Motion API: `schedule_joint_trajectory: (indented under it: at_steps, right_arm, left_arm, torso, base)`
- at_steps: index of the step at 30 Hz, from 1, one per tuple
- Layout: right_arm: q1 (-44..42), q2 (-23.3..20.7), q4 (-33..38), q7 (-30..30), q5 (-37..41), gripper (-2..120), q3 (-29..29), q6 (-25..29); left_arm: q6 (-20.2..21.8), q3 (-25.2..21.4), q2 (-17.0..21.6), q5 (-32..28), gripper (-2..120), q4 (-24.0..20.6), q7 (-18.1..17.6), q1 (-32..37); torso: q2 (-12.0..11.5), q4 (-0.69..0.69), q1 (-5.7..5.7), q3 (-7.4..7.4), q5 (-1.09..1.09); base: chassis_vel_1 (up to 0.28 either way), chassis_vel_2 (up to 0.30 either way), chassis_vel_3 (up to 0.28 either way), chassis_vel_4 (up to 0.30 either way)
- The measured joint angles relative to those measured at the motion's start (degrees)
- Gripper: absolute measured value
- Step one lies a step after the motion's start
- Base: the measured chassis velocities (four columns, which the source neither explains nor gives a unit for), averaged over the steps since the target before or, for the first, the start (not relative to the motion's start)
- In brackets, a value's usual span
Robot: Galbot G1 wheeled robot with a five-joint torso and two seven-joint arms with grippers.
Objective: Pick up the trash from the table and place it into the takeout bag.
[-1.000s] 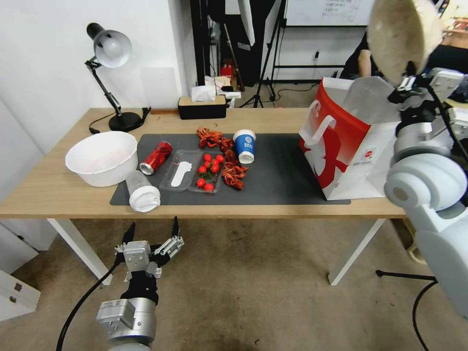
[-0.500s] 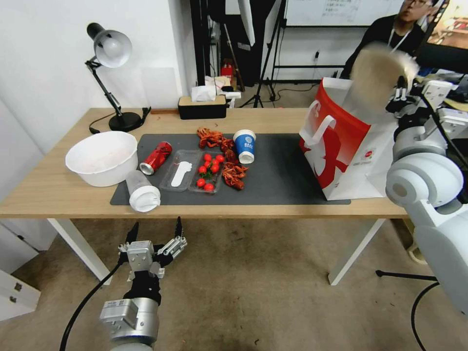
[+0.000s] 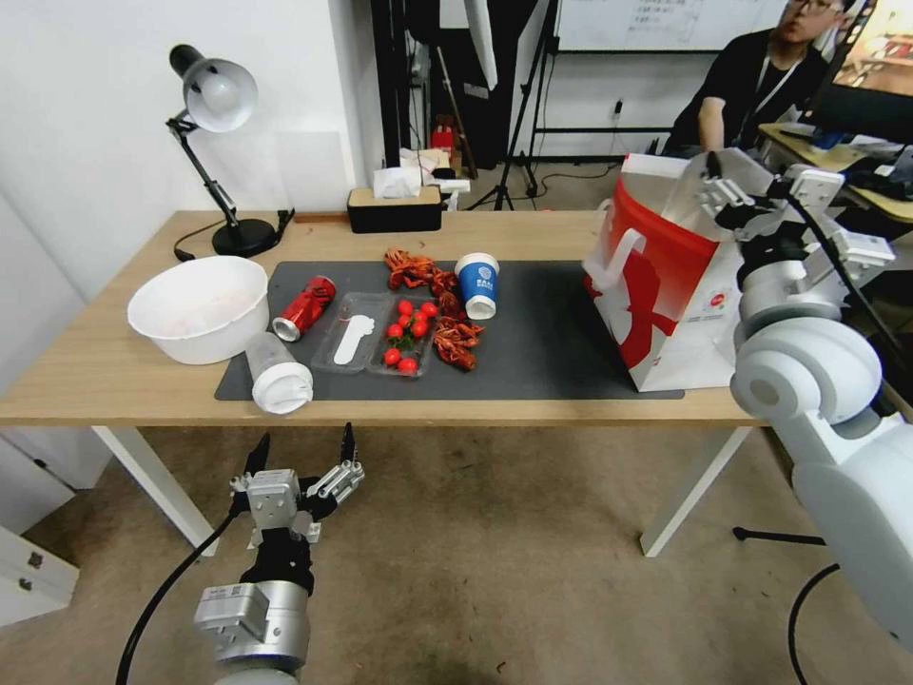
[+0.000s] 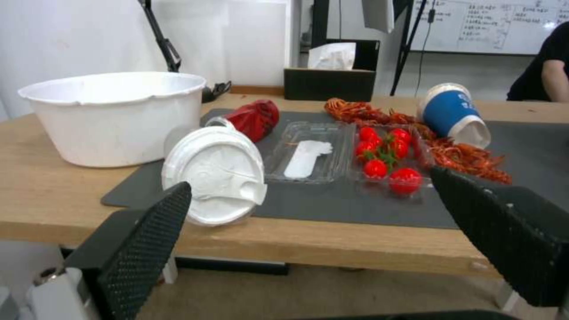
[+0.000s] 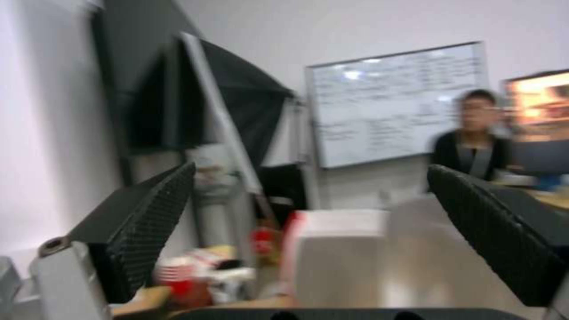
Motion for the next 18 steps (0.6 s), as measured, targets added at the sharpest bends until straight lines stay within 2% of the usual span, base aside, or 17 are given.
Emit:
schedule_joint_trajectory:
  at_steps: [2, 5, 18]
  right_arm:
    - [-1.72, -0.64, 2.04, -3.78, 2.2, 100, 0.01, 2.74]
    - [-4.16, -1.22, 3.67, -7.26, 2.83, 100, 0.04, 4.09]
    - [-10.07, -1.76, 5.38, -14.73, 0.49, 100, 0.18, 6.73]
  left_arm:
    - [0.0, -0.02, 0.0, -0.02, 100, 0.0, -0.01, 0.02]
    - [0.0, -0.06, 0.0, -0.07, 100, 0.0, -0.02, 0.05]
    - [-0.03, -0.33, 0.0, -0.61, 100, -0.1, -0.05, 0.2]
  torso:
    - [0.0, 0.0, 0.0, 0.0, 0.0]
    - [0.0, 0.0, 0.0, 0.0, -0.01]
    - [0.0, -0.01, 0.0, 0.0, 0.01]
  base:
    - [0.0, 0.0, 0.0, 0.0]
    - [0.0, 0.0, 0.0, 0.0]
    - [0.0, 0.0, 0.0, 0.0]
